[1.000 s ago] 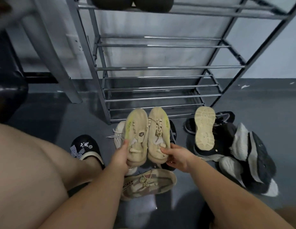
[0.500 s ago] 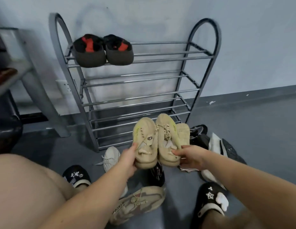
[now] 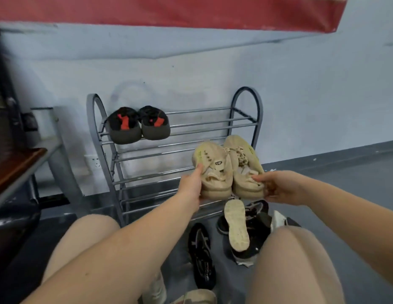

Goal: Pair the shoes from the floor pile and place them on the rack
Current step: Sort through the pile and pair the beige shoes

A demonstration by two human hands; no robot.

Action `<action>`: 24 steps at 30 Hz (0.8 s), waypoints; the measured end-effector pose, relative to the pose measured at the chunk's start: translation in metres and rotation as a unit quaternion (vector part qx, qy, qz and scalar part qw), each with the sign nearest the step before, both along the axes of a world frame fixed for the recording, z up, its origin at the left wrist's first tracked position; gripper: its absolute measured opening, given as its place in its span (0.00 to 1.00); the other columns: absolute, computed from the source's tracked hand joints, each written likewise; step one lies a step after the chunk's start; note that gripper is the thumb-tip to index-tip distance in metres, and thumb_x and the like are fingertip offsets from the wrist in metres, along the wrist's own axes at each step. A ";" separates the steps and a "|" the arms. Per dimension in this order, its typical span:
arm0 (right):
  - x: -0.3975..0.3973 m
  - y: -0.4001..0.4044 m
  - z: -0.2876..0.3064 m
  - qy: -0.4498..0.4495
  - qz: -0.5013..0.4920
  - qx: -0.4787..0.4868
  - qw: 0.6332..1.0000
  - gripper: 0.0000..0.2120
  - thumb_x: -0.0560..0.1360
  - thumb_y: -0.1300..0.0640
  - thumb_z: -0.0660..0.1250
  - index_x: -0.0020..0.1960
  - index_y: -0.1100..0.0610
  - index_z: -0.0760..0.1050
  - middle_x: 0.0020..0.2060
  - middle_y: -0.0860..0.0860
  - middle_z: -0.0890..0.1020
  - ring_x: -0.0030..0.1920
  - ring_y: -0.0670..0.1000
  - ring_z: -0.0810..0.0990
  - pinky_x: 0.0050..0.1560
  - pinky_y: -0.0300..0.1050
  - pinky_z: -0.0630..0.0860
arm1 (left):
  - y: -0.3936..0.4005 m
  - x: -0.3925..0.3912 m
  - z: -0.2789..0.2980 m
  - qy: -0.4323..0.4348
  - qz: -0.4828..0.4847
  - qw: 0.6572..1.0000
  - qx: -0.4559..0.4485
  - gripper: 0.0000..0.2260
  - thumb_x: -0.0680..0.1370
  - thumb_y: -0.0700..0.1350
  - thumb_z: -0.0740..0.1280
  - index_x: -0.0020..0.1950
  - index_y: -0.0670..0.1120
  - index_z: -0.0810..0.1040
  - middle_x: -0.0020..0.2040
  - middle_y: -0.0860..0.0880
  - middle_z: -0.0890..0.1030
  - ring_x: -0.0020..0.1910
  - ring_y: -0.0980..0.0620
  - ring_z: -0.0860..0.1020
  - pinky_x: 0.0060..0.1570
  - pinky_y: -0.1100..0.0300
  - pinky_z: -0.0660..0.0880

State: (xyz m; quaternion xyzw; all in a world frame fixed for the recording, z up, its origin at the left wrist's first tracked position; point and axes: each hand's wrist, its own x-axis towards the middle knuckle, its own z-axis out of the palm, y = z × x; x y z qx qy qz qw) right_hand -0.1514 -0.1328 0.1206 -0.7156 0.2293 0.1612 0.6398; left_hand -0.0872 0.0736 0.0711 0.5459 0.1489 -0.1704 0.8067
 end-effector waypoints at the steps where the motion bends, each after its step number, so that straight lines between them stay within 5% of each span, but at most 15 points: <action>1: 0.001 -0.002 0.010 -0.008 -0.003 0.004 1.000 0.06 0.74 0.57 0.69 0.48 0.58 0.75 0.35 0.52 0.72 0.34 0.49 0.69 0.40 0.41 0.70 | -0.003 0.002 0.011 -0.011 -0.003 1.000 -0.001 0.24 0.73 0.59 0.66 0.64 0.46 0.74 0.56 0.44 0.82 0.51 0.44 0.82 0.43 0.49 0.81; 9: 0.031 -0.010 0.063 -0.113 -0.042 0.046 0.992 0.04 0.74 0.61 0.68 0.49 0.58 0.77 0.37 0.50 0.78 0.34 0.46 0.73 0.29 0.34 0.73 | -0.015 0.035 0.074 -0.081 0.024 0.996 0.013 0.24 0.74 0.60 0.66 0.62 0.45 0.74 0.56 0.45 0.82 0.52 0.45 0.81 0.43 0.54 0.80; 14: 0.065 -0.014 0.061 -0.180 -0.076 0.052 0.979 0.15 0.72 0.60 0.72 0.58 0.62 0.77 0.45 0.54 0.80 0.39 0.49 0.76 0.42 0.37 0.75 | -0.016 0.055 0.083 -0.073 0.038 0.997 -0.003 0.21 0.75 0.57 0.66 0.60 0.43 0.75 0.54 0.45 0.82 0.48 0.47 0.81 0.36 0.57 0.78; 19: 0.100 -0.016 0.042 -0.198 -0.112 0.056 0.972 0.18 0.71 0.60 0.73 0.59 0.63 0.78 0.45 0.55 0.83 0.39 0.51 0.82 0.51 0.44 0.79 | -0.020 0.079 0.072 -0.048 0.054 0.997 0.004 0.15 0.76 0.55 0.67 0.52 0.45 0.75 0.55 0.44 0.81 0.53 0.45 0.80 0.43 0.55 0.78; 24: 0.139 -0.022 0.036 -0.204 -0.138 0.064 0.967 0.14 0.71 0.61 0.73 0.55 0.63 0.78 0.39 0.54 0.82 0.27 0.43 0.80 0.36 0.35 0.81 | -0.026 0.113 0.074 -0.057 0.052 0.996 0.045 0.23 0.74 0.56 0.68 0.61 0.40 0.74 0.57 0.43 0.80 0.53 0.45 0.79 0.37 0.58 0.77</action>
